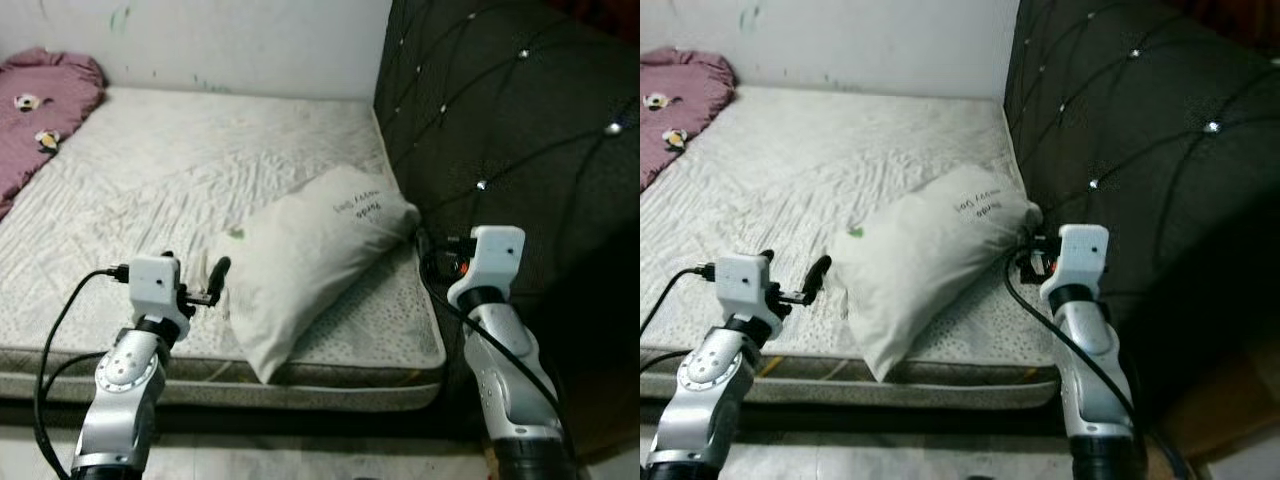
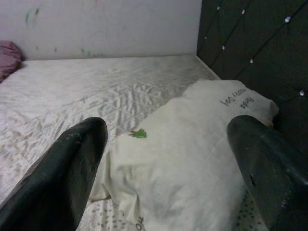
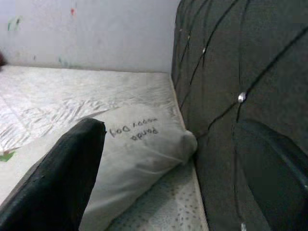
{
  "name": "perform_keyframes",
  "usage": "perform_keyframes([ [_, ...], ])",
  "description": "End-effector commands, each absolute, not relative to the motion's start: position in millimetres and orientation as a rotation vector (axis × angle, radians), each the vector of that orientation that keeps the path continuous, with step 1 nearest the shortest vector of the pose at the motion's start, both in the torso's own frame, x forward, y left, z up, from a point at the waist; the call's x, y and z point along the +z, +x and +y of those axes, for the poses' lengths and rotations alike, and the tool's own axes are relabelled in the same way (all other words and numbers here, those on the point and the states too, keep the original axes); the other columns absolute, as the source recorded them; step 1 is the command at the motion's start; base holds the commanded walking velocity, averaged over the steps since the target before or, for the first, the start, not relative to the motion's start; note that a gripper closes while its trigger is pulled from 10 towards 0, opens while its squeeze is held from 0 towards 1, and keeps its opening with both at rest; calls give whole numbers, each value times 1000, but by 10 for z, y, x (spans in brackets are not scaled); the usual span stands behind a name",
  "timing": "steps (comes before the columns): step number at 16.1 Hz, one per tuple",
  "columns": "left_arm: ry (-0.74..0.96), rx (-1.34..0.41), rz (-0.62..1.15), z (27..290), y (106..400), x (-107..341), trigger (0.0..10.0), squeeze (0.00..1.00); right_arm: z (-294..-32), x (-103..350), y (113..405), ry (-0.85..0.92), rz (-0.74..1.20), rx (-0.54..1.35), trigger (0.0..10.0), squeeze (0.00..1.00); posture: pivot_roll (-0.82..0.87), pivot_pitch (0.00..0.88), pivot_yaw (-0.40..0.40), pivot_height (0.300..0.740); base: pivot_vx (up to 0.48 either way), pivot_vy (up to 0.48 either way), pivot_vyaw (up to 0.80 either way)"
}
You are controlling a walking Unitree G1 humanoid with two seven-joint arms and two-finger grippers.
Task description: Clean up the room
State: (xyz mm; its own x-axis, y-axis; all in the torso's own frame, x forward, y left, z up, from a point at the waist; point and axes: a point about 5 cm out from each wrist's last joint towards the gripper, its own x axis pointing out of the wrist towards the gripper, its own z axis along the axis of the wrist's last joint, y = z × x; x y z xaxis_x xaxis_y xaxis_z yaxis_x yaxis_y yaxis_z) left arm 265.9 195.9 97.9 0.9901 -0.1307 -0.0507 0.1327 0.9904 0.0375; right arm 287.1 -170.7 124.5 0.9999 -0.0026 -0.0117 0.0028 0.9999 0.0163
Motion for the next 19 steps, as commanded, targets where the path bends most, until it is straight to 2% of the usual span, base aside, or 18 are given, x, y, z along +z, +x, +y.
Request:
perform_keyframes([
  [1, 52, -104, 63, 2016, 2641, 965, 10000, 0, -1651, 1226, 2846, 28, 19, 4, 10000, 0, -37, 0, -37, 740, 0, 0, 0],
  [6, 39, -104, 99, 2015, 2641, 886, 10000, 0, -1691, 1132, 2770, 21, 46, 2, 10000, 0, -47, 0, -38, 740, 0, 0, 0],
  [7, 25, -112, 101, 2007, 2651, 886, 10000, 0, -1677, 1138, 2776, 19, 43, 8, 10000, 0, -48, 0, -41, 740, 0, 0, 781],
  [9, 14, -108, 82, 1990, 2652, 902, 10000, 0, -1667, 1135, 2778, 24, 44, 7, 10000, 0, -46, 0, -48, 740, 0, 0, 728],
  [13, 33, -62, 18, 2006, 2682, 974, 10000, 0, -1689, 964, 2717, -6, 127, 12, 10000, 0, -13, 0, -71, 740, 0, 0, 0],
  [14, 26, -23, 12, 2050, 2728, 996, 10000, 0, -1756, 965, 2804, 42, 140, -37, 10000, 0, 8, 0, -73, 740, 0, 0, 0],
  [19, 22, -20, -6, 2094, 2873, 1093, 10000, 0, -1810, 1168, 3073, -31, 92, -67, 10000, 0, 1, 0, -77, 740, 0, 0, 0],
])
